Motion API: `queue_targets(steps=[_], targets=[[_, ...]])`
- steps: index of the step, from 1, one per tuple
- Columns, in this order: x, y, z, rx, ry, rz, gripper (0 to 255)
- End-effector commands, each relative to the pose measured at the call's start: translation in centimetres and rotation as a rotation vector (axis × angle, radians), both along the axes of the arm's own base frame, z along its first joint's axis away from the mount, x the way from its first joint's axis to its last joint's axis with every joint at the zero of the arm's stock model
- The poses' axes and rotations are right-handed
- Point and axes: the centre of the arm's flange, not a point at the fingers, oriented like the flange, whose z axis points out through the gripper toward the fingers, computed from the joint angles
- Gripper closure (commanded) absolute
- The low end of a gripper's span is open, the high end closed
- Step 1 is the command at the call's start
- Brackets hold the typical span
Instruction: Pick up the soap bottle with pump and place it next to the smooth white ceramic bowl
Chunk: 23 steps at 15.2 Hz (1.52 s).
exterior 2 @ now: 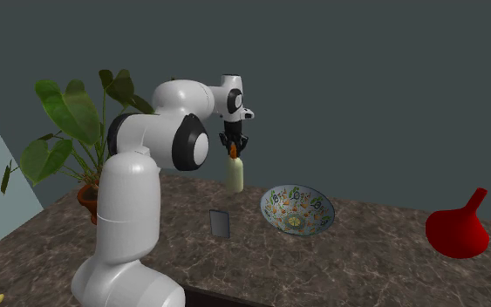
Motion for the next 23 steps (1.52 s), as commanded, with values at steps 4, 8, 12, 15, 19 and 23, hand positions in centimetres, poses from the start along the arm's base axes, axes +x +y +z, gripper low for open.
queue_targets(steps=[4, 8, 12, 15, 19, 23], targets=[[0.0, 0.0, 2.7, 0.0, 0.0, 0.0, 255], [0.0, 0.0, 4.8, 0.0, 0.0, 0.0, 255], [-1.2, 2.4, 5.8, 0.0, 0.0, 0.0, 255], [-3.1, 5.8, 5.8, 0.0, 0.0, 0.0, 255], [-5.7, 10.5, 5.8, 0.0, 0.0, 0.0, 255], [-8.2, 15.1, 5.8, 0.0, 0.0, 0.0, 255]])
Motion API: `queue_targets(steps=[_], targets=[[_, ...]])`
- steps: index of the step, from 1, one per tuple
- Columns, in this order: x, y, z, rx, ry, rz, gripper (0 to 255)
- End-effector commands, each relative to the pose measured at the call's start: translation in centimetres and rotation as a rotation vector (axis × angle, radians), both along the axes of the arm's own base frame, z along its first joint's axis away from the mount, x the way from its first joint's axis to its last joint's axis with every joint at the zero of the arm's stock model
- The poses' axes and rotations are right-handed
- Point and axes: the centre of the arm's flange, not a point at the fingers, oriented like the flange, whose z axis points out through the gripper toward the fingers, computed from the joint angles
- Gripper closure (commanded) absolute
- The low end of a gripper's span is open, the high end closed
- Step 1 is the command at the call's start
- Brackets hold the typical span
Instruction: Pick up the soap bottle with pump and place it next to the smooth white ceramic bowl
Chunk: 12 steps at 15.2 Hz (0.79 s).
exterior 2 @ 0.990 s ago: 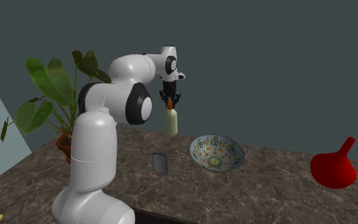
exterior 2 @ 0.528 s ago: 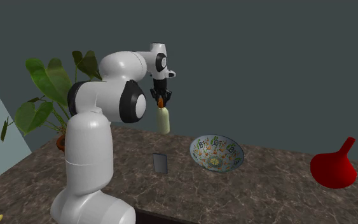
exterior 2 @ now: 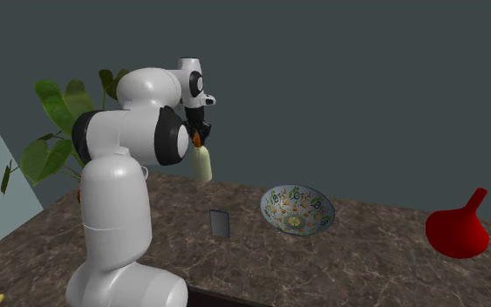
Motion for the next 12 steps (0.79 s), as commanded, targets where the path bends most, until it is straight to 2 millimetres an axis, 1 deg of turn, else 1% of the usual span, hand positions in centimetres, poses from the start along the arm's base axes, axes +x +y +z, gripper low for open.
queue_targets(steps=[1, 12], targets=[[-1.4, 2.5, -0.2, 0.0, -0.001, -0.001, 255], [-8.3, 15.2, -0.2, 0.0, -0.001, -0.001, 255]])
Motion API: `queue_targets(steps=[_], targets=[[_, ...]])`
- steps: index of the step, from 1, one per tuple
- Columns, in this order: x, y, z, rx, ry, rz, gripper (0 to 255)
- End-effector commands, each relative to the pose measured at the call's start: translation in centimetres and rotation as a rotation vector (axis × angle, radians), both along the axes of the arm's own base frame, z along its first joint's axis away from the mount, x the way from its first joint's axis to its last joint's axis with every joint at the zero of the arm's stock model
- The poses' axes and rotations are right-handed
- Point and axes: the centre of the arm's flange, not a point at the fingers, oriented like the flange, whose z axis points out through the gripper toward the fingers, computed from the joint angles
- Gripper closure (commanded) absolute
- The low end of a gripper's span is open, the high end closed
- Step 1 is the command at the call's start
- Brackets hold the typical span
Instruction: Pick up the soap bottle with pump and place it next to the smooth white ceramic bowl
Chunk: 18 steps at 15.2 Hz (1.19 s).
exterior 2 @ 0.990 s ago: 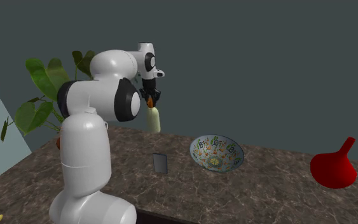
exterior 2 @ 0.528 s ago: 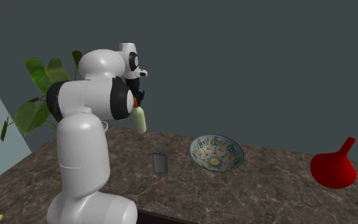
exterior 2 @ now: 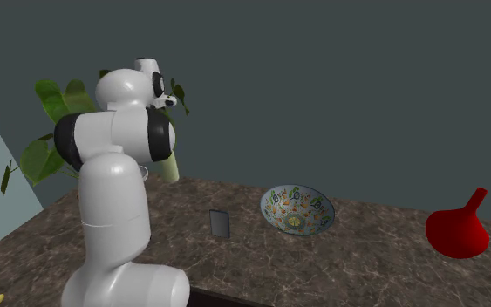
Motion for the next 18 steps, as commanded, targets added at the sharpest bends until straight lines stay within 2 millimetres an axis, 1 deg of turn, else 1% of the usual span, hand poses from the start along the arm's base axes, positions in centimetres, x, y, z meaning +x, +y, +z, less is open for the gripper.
queue_targets(steps=[1, 7, 8, 18], targets=[[-1.3, 2.3, 0.2, 0.0, -0.001, -0.001, 255], [-5.1, 9.3, 0.2, 0.0, -0.001, -0.001, 255], [-5.2, 9.5, 0.2, 0.0, -0.001, -0.001, 255], [-5.2, 9.5, -5.1, 0.0, -0.001, -0.001, 255]])
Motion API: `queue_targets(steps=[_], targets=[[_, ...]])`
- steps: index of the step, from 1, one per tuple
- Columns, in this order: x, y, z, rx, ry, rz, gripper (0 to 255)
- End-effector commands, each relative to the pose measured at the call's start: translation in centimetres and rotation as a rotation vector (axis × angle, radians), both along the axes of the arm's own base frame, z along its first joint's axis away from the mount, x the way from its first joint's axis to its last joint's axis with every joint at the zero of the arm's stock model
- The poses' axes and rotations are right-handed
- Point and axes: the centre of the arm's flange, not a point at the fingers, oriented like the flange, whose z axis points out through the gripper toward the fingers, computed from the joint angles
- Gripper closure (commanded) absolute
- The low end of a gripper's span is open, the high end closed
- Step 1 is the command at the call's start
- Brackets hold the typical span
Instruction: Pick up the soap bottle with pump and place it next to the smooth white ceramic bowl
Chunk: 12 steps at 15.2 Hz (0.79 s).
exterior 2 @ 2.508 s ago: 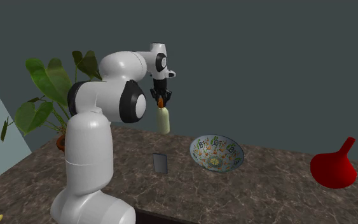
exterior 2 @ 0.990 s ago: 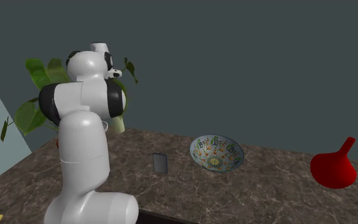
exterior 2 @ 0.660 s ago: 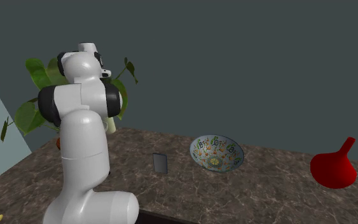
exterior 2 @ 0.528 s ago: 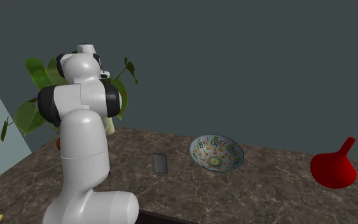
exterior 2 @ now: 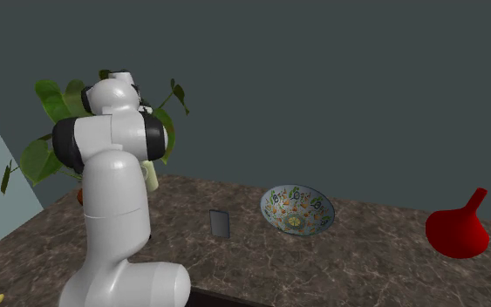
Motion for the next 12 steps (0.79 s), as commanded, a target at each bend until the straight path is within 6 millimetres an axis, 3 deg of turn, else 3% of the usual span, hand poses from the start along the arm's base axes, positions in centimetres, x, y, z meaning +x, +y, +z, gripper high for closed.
queue_targets(steps=[1, 12], targets=[[-0.1, 0.1, -1.1, 0.001, -0.001, 0.0, 255], [-0.1, 0.1, -6.9, 0.001, -0.001, 0.0, 255]])
